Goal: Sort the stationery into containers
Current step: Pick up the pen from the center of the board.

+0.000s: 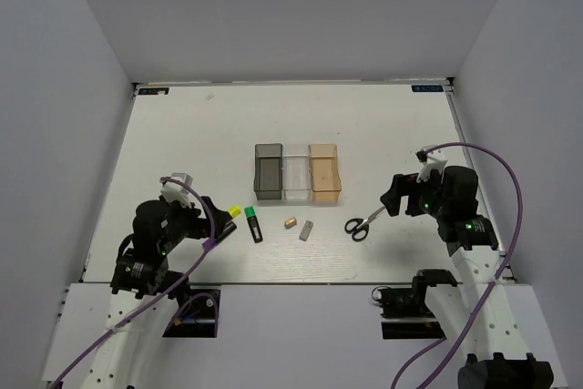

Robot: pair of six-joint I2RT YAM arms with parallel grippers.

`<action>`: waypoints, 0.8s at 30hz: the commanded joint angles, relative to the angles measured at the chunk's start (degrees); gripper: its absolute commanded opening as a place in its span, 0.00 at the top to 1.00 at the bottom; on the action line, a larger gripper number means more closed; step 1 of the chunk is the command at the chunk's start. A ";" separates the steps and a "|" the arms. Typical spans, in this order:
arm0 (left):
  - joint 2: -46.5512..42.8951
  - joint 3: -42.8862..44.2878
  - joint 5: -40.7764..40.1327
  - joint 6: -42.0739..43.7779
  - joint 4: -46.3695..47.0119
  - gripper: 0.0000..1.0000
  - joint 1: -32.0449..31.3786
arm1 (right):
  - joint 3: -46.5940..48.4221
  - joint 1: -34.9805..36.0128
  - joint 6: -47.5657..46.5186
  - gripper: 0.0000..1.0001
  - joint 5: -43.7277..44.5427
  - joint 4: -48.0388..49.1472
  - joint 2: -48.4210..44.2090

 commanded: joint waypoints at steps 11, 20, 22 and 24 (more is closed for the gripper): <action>2.50 -0.55 1.45 0.39 1.77 0.04 -0.02 | -0.07 -0.42 1.41 0.10 -1.51 -0.18 -0.38; 17.41 4.45 -3.03 1.36 0.72 0.99 0.06 | -1.39 -0.33 -8.26 0.52 -5.63 -2.73 1.02; 22.43 8.03 -5.75 2.50 -0.85 0.86 -0.02 | -1.12 -0.24 -8.87 0.26 -5.73 -3.26 1.38; 29.47 9.81 -6.63 5.29 -2.70 0.71 -0.37 | -0.60 -0.24 -8.87 0.36 -6.00 -3.70 1.73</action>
